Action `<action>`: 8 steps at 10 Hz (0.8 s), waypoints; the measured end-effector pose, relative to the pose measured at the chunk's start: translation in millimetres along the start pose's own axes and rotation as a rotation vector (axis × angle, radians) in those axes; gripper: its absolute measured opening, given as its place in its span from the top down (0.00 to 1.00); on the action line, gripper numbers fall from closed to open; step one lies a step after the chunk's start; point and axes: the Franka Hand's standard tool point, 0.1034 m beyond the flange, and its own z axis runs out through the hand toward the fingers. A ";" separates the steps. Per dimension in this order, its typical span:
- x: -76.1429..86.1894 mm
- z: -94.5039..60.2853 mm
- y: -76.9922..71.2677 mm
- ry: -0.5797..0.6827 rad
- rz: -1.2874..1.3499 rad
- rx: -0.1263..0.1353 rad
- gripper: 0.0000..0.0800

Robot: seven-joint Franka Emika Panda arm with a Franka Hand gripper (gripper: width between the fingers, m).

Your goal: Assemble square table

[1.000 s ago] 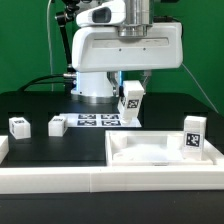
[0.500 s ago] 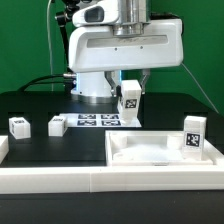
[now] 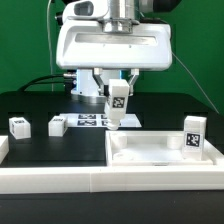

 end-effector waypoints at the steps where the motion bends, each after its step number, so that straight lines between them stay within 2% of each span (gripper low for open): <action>1: 0.6 -1.9 4.5 0.054 -0.004 -0.031 0.64; 2: -3.3 -0.3 8.2 0.069 -0.006 -0.046 0.64; 4: -2.3 0.3 8.3 0.065 -0.005 -0.044 0.64; 5: 1.5 2.8 14.2 0.058 0.009 -0.042 0.64; 6: 12.3 6.4 22.0 0.051 0.035 -0.033 0.64; 8: 35.2 8.1 27.6 0.038 0.094 -0.002 0.64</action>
Offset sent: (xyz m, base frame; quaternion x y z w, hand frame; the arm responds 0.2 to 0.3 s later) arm 0.0000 0.0000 0.0000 0.0000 0.0000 0.0000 1.0000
